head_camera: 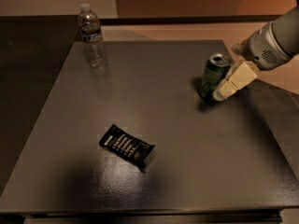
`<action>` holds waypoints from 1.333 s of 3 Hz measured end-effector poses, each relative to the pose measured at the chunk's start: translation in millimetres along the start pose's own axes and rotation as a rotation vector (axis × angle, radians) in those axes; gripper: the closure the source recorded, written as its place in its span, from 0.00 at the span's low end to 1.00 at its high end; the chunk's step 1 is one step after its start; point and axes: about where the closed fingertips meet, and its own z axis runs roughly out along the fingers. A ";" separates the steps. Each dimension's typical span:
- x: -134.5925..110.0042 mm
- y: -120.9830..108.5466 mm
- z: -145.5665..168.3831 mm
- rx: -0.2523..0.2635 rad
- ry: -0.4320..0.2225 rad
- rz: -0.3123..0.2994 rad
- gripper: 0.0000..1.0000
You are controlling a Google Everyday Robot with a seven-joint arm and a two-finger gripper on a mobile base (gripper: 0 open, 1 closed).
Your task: Move green can near water bottle
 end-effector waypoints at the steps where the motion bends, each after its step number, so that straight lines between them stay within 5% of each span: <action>1: -4.3 0.7 3.0 -0.025 -0.021 0.009 0.17; 4: -25.3 -3.9 5.8 -0.050 -0.053 -0.001 0.88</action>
Offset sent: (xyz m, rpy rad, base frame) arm 0.0047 0.0100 0.0069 0.0659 0.0236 0.0254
